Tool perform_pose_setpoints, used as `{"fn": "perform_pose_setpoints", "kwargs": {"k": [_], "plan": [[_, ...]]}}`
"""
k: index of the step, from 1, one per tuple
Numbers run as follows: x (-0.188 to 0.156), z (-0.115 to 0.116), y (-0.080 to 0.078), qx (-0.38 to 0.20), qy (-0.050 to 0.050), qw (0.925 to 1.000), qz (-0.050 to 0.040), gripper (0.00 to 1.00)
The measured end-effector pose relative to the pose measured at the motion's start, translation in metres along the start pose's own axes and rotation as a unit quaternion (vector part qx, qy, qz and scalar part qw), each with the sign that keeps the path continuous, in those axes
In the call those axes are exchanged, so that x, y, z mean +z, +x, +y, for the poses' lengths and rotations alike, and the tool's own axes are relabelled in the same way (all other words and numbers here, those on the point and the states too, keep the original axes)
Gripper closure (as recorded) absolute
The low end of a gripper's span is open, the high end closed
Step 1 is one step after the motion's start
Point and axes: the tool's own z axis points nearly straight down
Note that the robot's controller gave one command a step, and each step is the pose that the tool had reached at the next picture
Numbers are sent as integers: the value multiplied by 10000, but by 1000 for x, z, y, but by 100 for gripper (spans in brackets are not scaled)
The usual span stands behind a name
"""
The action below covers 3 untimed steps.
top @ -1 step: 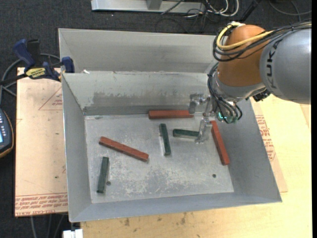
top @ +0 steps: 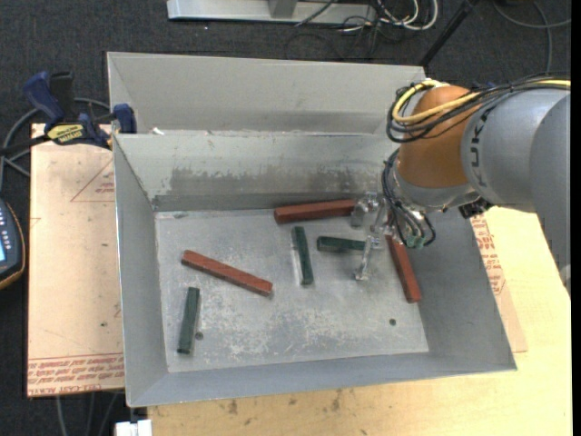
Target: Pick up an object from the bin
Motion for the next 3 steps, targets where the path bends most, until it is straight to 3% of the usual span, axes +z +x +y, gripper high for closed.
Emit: {"fn": "perform_pose_setpoints", "kwargs": {"k": [1, 2, 3], "plan": [[-4, 1, -2, -14, 0, 10000, -24, 100], [-133, -37, -8, -1711, 16, 9852, -64, 100], [-189, -31, -9, -1918, 13, 9814, -68, 100]]}}
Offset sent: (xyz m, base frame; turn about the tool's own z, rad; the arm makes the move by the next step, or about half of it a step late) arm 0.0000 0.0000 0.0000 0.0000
